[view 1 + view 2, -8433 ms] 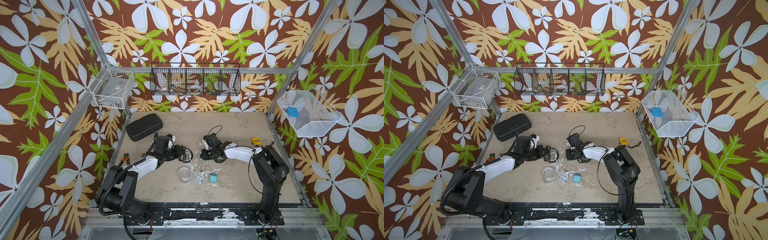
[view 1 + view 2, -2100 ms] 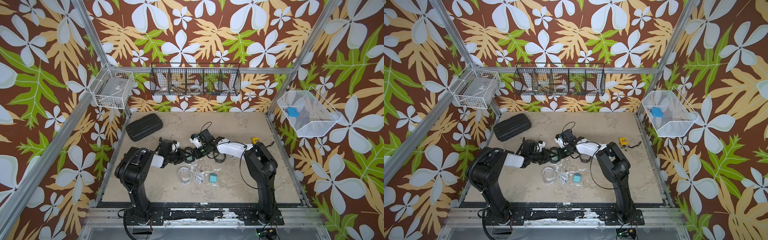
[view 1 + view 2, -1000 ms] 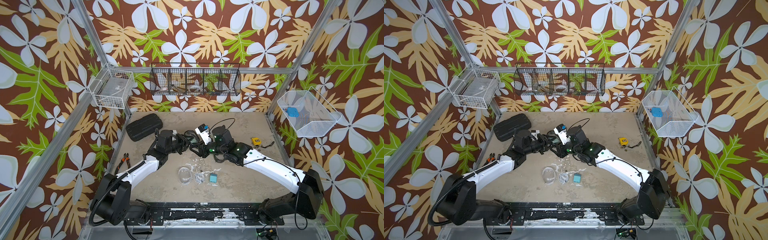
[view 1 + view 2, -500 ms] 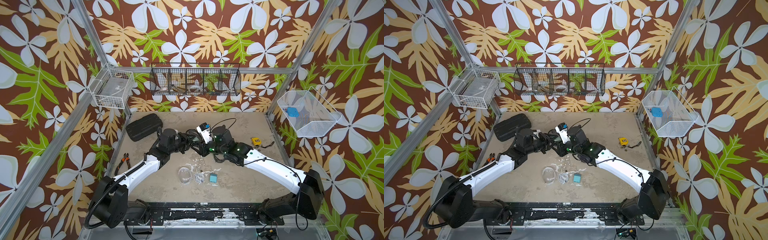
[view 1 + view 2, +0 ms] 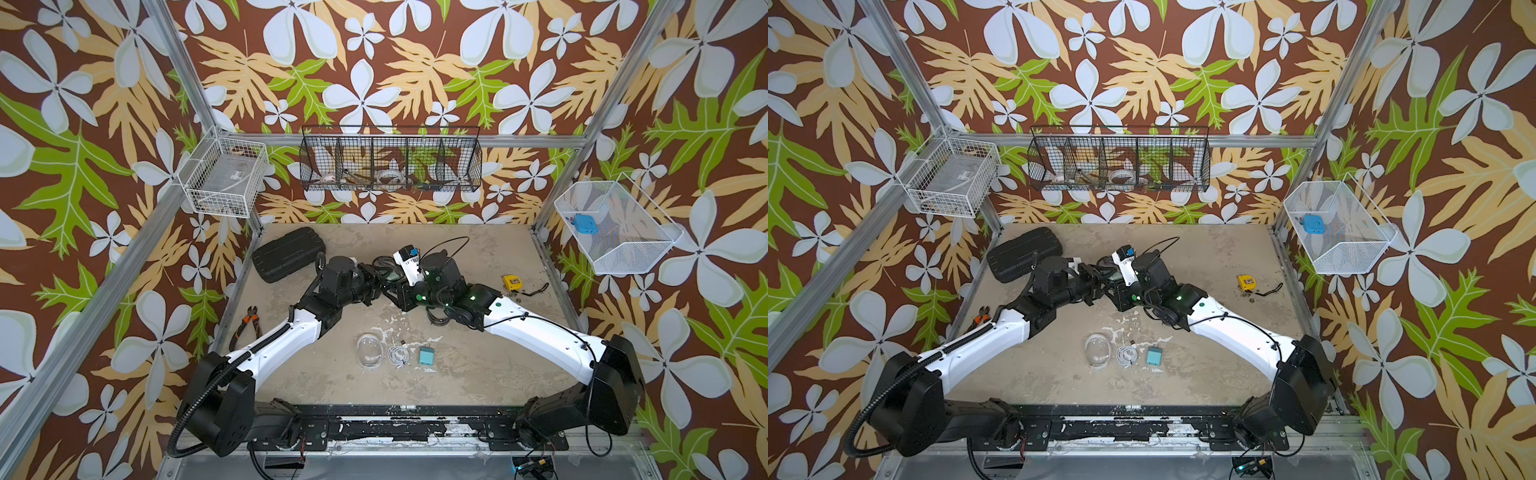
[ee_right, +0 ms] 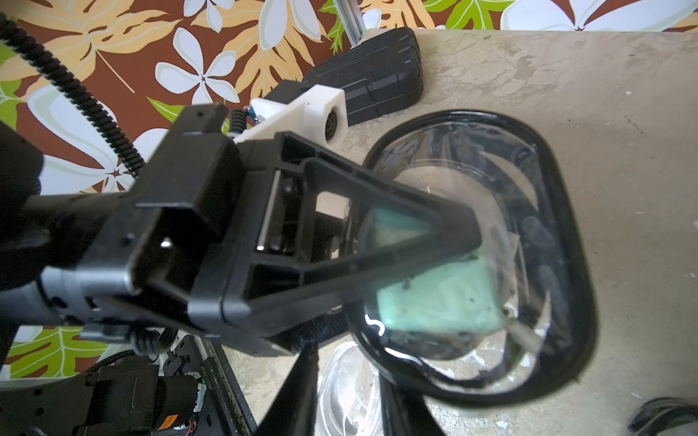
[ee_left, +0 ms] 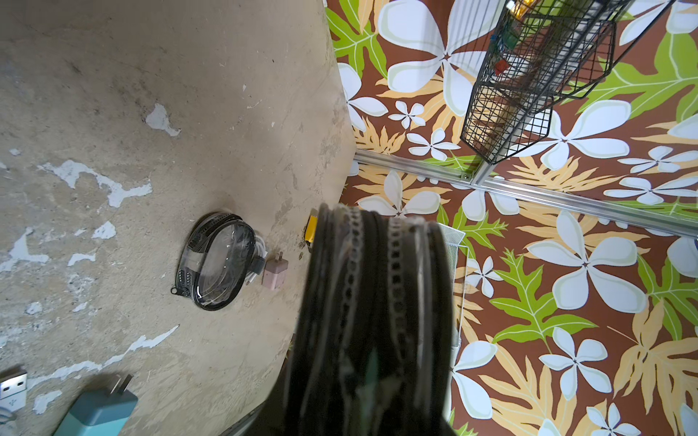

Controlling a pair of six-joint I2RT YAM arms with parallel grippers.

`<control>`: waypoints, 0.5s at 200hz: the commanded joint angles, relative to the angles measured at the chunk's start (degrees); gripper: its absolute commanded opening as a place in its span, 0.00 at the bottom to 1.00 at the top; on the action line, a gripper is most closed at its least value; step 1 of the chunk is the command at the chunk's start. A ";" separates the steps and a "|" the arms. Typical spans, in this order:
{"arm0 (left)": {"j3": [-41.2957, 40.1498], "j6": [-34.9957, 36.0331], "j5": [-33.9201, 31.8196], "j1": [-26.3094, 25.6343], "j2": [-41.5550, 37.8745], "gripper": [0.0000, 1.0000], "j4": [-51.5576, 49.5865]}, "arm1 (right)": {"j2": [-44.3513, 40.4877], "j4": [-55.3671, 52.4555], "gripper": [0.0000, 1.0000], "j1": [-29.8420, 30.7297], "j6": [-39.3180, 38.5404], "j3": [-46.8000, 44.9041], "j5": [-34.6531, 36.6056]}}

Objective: Pack away charging kits
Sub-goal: Zip the zipper on the storage bag.

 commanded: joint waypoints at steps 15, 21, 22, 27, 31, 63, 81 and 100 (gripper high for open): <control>1.02 0.61 0.80 -1.23 -0.66 0.09 0.53 | 0.25 1.85 0.31 0.00 0.65 0.91 5.08; 1.00 0.75 0.41 -1.40 -0.75 0.09 0.42 | 0.15 2.46 0.31 0.00 1.08 0.68 5.08; 1.02 0.76 0.36 -1.43 -0.76 0.09 0.41 | 0.13 2.53 0.31 -0.04 1.12 0.58 5.08; 1.05 0.85 0.08 -1.68 -0.91 0.09 0.41 | 0.11 2.83 0.31 0.00 1.42 0.58 5.25; 1.04 0.80 -0.17 -1.86 -0.94 0.09 0.41 | 0.22 3.05 0.31 0.01 1.70 0.58 5.42; 1.89 0.40 -2.55 -4.27 -0.59 0.08 0.19 | 1.06 5.18 0.29 -0.01 3.73 0.52 6.07; 2.53 0.18 -4.43 -6.03 -0.39 0.08 -0.12 | 1.21 5.42 0.25 -0.04 4.69 0.64 7.65; 2.84 0.00 -6.13 -7.45 -0.32 0.07 -0.29 | 1.43 4.89 0.24 0.01 5.20 0.93 9.53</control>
